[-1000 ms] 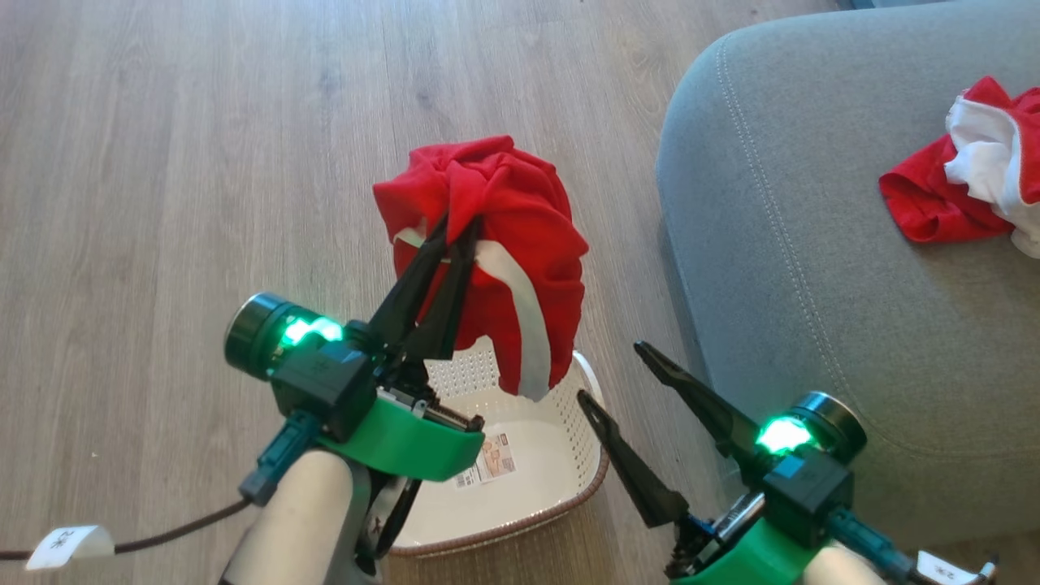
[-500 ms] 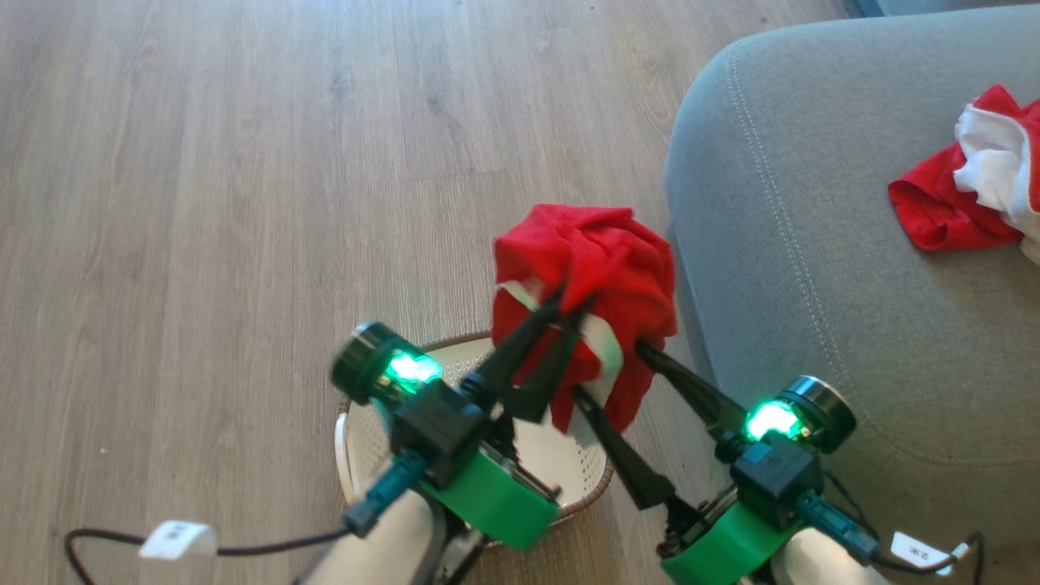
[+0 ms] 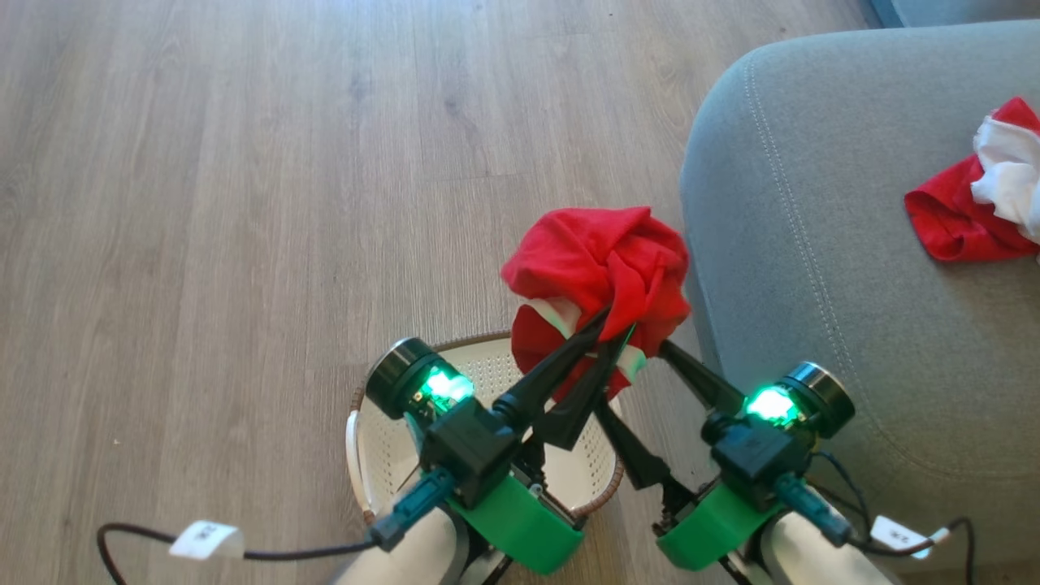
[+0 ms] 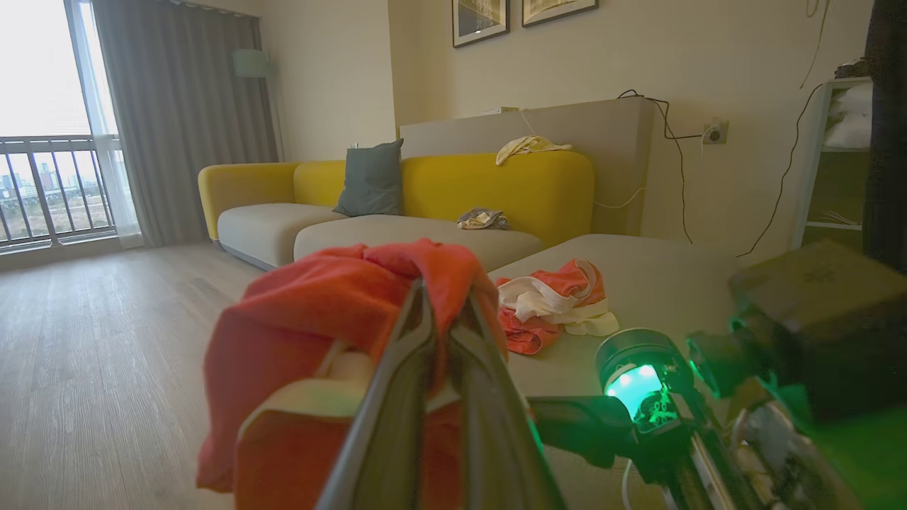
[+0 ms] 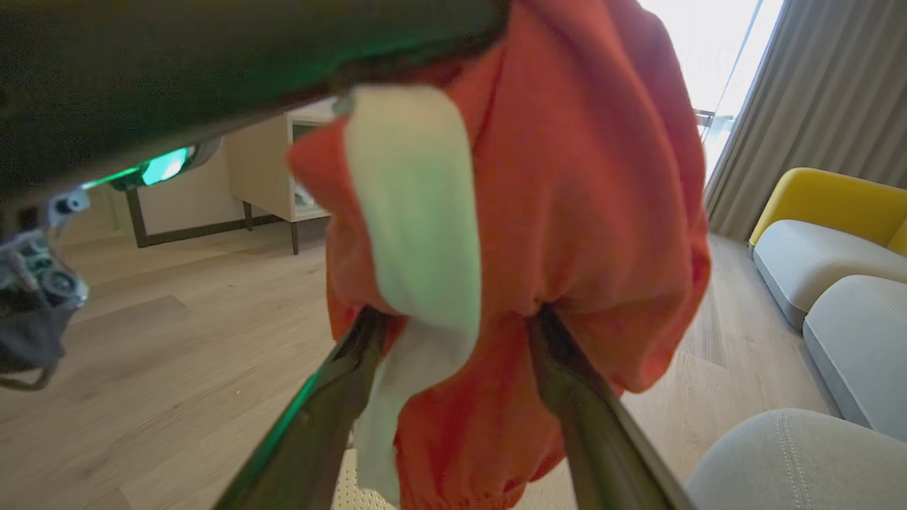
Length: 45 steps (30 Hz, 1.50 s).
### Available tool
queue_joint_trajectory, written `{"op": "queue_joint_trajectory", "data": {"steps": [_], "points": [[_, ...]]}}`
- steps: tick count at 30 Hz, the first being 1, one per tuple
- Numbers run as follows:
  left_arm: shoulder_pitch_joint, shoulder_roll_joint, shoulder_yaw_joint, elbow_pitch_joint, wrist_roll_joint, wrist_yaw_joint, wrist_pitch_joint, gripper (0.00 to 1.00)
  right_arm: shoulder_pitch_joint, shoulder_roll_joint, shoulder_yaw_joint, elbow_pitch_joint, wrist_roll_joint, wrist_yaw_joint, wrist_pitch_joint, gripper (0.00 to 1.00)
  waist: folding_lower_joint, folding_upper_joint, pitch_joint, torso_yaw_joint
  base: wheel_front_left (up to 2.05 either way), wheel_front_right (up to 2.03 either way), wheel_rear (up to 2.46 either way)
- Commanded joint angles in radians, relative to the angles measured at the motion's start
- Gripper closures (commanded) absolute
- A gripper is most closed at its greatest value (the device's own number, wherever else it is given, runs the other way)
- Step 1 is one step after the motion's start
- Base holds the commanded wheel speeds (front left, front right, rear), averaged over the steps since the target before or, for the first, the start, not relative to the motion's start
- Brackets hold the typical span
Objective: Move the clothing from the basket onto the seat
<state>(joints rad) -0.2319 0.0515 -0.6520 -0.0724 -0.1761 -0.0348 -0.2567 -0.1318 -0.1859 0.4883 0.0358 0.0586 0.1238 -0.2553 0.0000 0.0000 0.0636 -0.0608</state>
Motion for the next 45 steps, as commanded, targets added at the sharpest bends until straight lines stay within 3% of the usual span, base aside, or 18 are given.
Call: {"op": "queue_joint_trajectory", "data": {"steps": [1,8,20,21,22,32,33,34,35,36,45], "points": [[-0.042,-0.001,0.024,-0.044,-0.016,0.006,-0.005,1.0,-0.033,0.008,0.02,-0.026,-0.023,0.007,-0.006,0.0,0.0,0.0,-0.001,0.003,0.0,0.0,0.0],[-0.047,-0.001,0.01,-0.082,-0.046,0.008,-0.005,1.0,-0.043,0.028,0.06,-0.007,-0.083,0.007,-0.006,0.0,0.0,0.0,0.001,0.02,0.0,0.0,0.0],[-0.001,-0.001,0.01,-0.024,-0.051,0.003,-0.005,1.0,-0.015,0.083,-0.029,-0.006,-0.043,0.007,-0.006,0.0,0.0,0.0,-0.03,0.021,0.0,0.0,0.0],[0.002,-0.001,0.011,-0.021,-0.05,0.004,-0.005,1.0,-0.012,0.085,-0.035,0.001,-0.029,0.007,-0.006,0.63,0.0,0.0,-0.031,0.022,0.0,0.0,0.0],[0.003,-0.001,0.012,-0.018,-0.046,0.004,-0.005,1.0,-0.011,0.087,-0.045,0.0,-0.016,0.007,-0.006,1.0,0.0,0.0,-0.031,0.023,0.0,0.0,0.0],[0.004,-0.001,0.025,-0.017,-0.041,0.012,-0.005,1.0,-0.013,0.106,-0.128,-0.029,0.019,0.007,-0.006,1.0,0.0,0.0,-0.019,0.027,0.0,0.0,0.0],[0.002,-0.001,0.025,-0.021,-0.04,0.012,-0.005,0.91,-0.014,0.107,-0.13,-0.032,0.019,0.007,-0.006,1.0,0.0,0.0,-0.018,0.027,0.0,0.0,0.0],[0.002,-0.001,0.025,-0.024,-0.04,0.011,-0.005,0.55,-0.015,0.108,-0.132,-0.034,0.017,0.007,-0.006,1.0,0.0,0.0,-0.017,0.028,0.0,0.0,0.0],[0.001,-0.001,0.024,-0.027,-0.041,0.011,-0.005,0.36,-0.015,0.109,-0.134,-0.036,0.016,0.007,-0.006,1.0,0.0,0.0,-0.016,0.028,0.0,0.0,0.0],[0.001,-0.001,0.022,-0.029,-0.04,0.009,-0.005,0.0,-0.015,0.11,-0.137,-0.04,0.015,0.007,-0.006,1.0,0.0,0.0,-0.015,0.028,0.0,0.0,0.0],[0.002,-0.001,0.026,-0.03,-0.035,0.01,-0.005,0.0,-0.009,0.121,-0.156,-0.08,0.006,0.007,-0.006,1.0,0.0,0.0,-0.022,0.029,0.0,0.0,0.0]]}}
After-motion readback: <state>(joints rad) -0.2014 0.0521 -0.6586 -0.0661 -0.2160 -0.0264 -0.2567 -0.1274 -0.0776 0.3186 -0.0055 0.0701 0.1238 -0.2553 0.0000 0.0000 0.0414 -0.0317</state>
